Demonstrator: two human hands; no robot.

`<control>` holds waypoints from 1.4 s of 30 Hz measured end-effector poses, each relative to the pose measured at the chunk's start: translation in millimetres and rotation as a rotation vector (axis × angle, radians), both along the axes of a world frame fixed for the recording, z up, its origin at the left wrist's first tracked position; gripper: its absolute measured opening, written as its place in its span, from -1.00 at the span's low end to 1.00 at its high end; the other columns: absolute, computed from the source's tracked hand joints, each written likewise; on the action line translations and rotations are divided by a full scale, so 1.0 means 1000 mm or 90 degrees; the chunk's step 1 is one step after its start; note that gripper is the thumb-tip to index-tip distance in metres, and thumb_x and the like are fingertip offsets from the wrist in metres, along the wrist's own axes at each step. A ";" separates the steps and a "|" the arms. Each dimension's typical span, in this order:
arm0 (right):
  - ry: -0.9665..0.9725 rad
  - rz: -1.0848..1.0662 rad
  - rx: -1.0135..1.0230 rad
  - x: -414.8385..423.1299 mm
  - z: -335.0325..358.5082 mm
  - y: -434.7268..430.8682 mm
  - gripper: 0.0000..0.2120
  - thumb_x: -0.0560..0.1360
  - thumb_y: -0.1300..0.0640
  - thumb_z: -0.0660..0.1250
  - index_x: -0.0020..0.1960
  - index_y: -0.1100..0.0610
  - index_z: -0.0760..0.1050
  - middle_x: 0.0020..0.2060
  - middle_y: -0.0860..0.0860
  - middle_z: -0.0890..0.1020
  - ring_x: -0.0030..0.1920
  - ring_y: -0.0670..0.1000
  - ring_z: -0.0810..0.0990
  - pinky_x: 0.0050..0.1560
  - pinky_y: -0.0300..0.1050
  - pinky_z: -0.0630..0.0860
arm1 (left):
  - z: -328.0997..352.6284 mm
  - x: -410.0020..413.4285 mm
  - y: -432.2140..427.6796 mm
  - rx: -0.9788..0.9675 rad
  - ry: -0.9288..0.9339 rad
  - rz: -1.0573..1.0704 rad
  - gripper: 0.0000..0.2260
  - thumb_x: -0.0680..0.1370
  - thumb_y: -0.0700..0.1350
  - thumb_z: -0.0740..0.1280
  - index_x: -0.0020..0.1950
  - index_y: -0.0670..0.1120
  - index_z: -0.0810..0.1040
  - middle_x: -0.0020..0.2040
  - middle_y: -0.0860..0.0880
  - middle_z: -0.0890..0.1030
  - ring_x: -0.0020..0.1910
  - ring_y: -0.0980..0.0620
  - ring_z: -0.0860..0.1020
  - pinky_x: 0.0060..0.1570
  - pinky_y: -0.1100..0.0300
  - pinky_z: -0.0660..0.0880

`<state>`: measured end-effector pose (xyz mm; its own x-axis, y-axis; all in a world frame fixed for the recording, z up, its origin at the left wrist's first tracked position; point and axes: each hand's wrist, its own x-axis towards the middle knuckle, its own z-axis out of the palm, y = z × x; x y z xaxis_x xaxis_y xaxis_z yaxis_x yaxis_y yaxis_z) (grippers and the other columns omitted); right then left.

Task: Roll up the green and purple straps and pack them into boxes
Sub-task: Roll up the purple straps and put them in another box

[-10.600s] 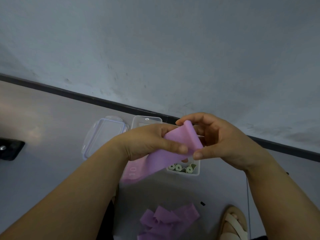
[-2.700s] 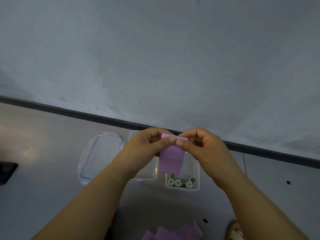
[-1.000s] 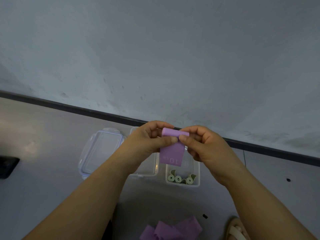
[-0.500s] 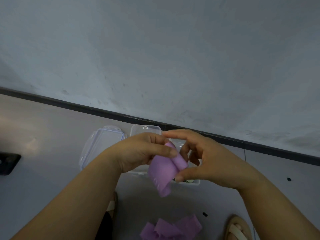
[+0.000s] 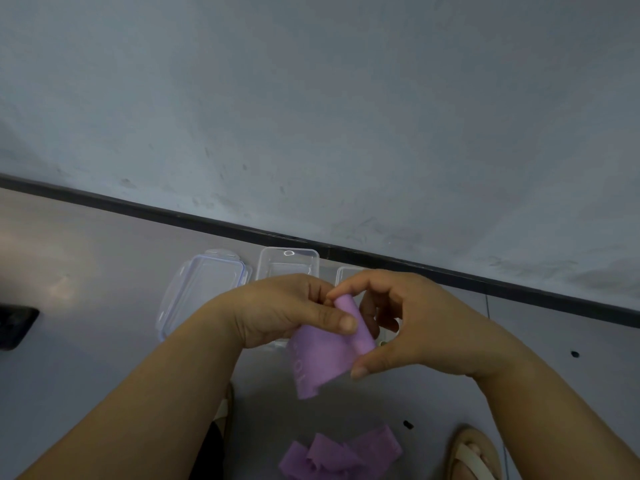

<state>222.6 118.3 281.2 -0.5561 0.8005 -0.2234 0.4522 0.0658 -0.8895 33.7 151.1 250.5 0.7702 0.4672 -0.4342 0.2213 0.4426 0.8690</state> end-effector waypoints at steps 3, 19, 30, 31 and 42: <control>0.012 -0.016 0.004 0.001 0.000 0.000 -0.49 0.17 0.16 0.60 -0.01 -0.19 0.48 -0.17 -0.25 0.56 -0.25 -0.17 0.50 -0.22 -0.32 0.49 | -0.001 0.000 0.000 0.015 0.018 0.009 -0.56 0.06 0.27 0.55 -0.21 0.04 0.70 -0.21 0.02 0.68 -0.21 0.09 0.63 -0.19 0.27 0.53; -0.023 0.009 0.081 0.002 -0.008 0.004 -0.43 0.21 0.00 0.57 0.11 -0.25 0.39 0.06 -0.34 0.44 -0.10 -0.18 0.48 -0.16 -0.32 0.49 | -0.002 -0.002 0.001 0.025 0.075 0.069 -0.52 0.00 0.25 0.58 -0.22 0.00 0.71 -0.20 -0.04 0.66 -0.20 0.01 0.58 -0.09 0.15 0.51; -0.074 0.035 0.125 0.009 -0.015 0.006 -0.47 0.22 0.00 0.57 0.09 -0.23 0.42 0.06 -0.30 0.42 -0.08 -0.12 0.45 -0.13 -0.34 0.45 | 0.003 0.003 -0.003 0.064 0.157 0.100 -0.73 0.19 0.13 0.48 -0.22 0.01 0.68 -0.17 -0.05 0.67 -0.17 -0.03 0.60 -0.10 0.14 0.53; -0.078 0.030 0.126 0.009 -0.016 0.007 -0.47 0.23 -0.01 0.57 0.10 -0.25 0.41 0.07 -0.30 0.42 -0.08 -0.13 0.45 -0.13 -0.35 0.45 | 0.003 0.003 -0.003 0.069 0.161 0.105 -0.73 0.20 0.14 0.49 -0.23 0.01 0.69 -0.18 -0.05 0.67 -0.17 -0.03 0.60 -0.10 0.14 0.52; -0.016 -0.230 -0.058 -0.001 -0.017 0.008 -0.50 0.30 -0.41 0.00 -0.05 -0.14 0.53 -0.29 0.00 0.59 -0.36 -0.17 0.46 -0.24 -0.20 0.41 | 0.001 0.004 -0.001 0.100 0.138 0.268 -0.67 0.22 0.13 0.40 -0.09 0.03 0.66 -0.07 -0.08 0.66 -0.15 -0.01 0.61 -0.14 0.17 0.57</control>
